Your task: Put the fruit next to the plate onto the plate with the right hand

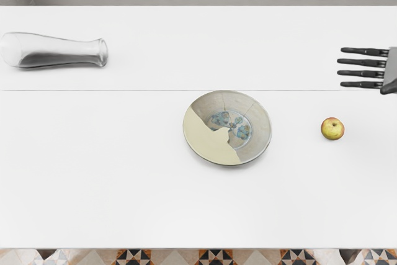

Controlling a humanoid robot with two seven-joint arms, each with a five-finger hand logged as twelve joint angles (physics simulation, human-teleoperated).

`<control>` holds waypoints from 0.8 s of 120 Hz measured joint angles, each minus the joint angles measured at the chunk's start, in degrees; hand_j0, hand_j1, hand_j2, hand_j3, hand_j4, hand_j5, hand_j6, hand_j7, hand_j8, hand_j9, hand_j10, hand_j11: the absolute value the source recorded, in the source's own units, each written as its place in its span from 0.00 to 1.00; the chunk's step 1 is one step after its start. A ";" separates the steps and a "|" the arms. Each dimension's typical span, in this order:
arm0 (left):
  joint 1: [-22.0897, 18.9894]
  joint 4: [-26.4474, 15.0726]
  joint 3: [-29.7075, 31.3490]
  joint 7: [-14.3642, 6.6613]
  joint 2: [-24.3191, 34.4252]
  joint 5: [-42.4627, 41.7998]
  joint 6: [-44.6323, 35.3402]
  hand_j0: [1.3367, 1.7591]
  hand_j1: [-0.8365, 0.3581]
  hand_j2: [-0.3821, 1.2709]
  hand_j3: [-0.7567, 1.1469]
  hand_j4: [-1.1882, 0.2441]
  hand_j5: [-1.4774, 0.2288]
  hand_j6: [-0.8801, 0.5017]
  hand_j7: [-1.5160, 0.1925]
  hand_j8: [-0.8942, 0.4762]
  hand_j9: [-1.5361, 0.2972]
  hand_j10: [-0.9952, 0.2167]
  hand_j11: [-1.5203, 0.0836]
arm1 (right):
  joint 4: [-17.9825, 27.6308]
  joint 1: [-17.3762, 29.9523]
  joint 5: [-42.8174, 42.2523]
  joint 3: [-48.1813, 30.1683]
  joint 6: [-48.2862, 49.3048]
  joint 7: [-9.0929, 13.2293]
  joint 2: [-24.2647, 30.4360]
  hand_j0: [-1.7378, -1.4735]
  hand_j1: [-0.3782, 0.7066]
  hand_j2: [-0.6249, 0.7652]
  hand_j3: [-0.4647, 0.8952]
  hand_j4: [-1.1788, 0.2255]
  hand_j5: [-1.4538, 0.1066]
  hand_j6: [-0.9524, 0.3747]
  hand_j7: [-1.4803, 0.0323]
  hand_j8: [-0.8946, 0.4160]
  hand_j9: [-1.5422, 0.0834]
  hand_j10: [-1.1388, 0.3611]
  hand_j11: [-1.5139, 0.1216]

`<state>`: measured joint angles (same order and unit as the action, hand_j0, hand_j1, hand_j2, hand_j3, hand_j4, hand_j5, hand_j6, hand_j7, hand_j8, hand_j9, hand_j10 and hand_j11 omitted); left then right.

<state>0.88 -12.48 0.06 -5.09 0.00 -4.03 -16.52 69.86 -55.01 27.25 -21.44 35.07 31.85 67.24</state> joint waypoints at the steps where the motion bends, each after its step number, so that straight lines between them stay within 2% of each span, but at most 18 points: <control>1: 0.00 0.00 0.00 0.00 0.00 0.00 0.00 0.76 0.99 0.23 0.40 0.83 0.87 0.64 0.89 0.65 0.84 0.82 0.95 | -0.02 0.00 -0.01 -0.03 0.00 0.00 -0.02 0.30 0.05 0.45 0.34 0.83 0.92 0.71 0.96 0.67 0.94 0.75 0.91; 18: 0.00 0.00 0.00 0.00 0.00 0.01 0.00 0.76 0.99 0.23 0.40 0.83 0.87 0.64 0.89 0.65 0.84 0.82 0.95 | 0.72 -0.14 -0.29 -0.56 0.00 0.00 -0.11 0.30 0.05 0.45 0.34 0.83 0.92 0.71 0.96 0.67 0.94 0.75 0.91; 28: 0.00 0.00 0.00 0.00 0.00 0.03 0.00 0.76 0.99 0.23 0.40 0.83 0.87 0.64 0.89 0.65 0.84 0.82 0.95 | 2.15 -2.86 -9.01 -1.26 0.01 0.03 -0.01 0.30 0.05 0.45 0.34 0.83 0.92 0.71 0.96 0.67 0.93 0.75 0.91; 32: 0.00 0.00 0.00 -0.01 0.00 0.02 0.00 0.76 0.99 0.23 0.40 0.83 0.87 0.64 0.89 0.65 0.84 0.82 0.95 | 4.01 -3.88 -13.62 -2.22 0.00 0.04 0.49 0.30 0.05 0.45 0.34 0.83 0.91 0.71 0.96 0.67 0.93 0.75 0.91; 49: 0.00 0.00 0.01 -0.01 0.00 0.00 0.00 0.76 0.99 0.23 0.40 0.83 0.87 0.64 0.89 0.65 0.84 0.82 0.95 | 17.33 -6.02 -32.66 -5.47 -1.47 0.50 2.46 0.30 0.06 0.44 0.34 0.82 0.90 0.69 0.95 0.66 0.92 0.74 0.90; 59: 0.00 0.00 0.01 -0.01 0.00 0.01 0.00 0.76 0.99 0.23 0.40 0.83 0.87 0.64 0.89 0.65 0.84 0.82 0.95 | 21.57 -6.25 -39.73 -5.31 -8.86 1.93 2.59 0.30 0.07 0.44 0.34 0.81 0.90 0.69 0.94 0.65 0.91 0.73 0.89; 74: 0.00 0.00 0.01 0.00 0.00 0.02 0.00 0.76 0.99 0.23 0.40 0.83 0.87 0.64 0.89 0.65 0.84 0.82 0.95 | 27.36 -6.31 -47.48 -1.19 -26.26 2.79 0.82 0.30 0.08 0.44 0.34 0.80 0.89 0.68 0.93 0.64 0.91 0.72 0.88; 82: 0.09 -0.01 0.01 0.00 0.00 0.02 0.00 0.76 0.99 0.23 0.40 0.83 0.87 0.64 0.89 0.65 0.84 0.82 0.95 | 28.14 -6.36 -52.86 2.84 -32.58 2.96 -2.19 0.30 0.08 0.44 0.34 0.80 0.89 0.67 0.93 0.64 0.91 0.72 0.88; 96: 0.05 0.00 0.01 -0.01 0.00 0.01 0.00 0.76 0.99 0.23 0.40 0.83 0.87 0.64 0.89 0.65 0.84 0.82 0.95 | 26.97 -6.36 -65.24 7.69 -40.00 3.09 -7.50 0.30 0.08 0.44 0.34 0.80 0.89 0.68 0.94 0.64 0.91 0.72 0.89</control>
<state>0.93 -12.49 0.07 -5.10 0.00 -4.01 -16.52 96.83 -61.37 -37.99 -13.76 -4.94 34.94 59.74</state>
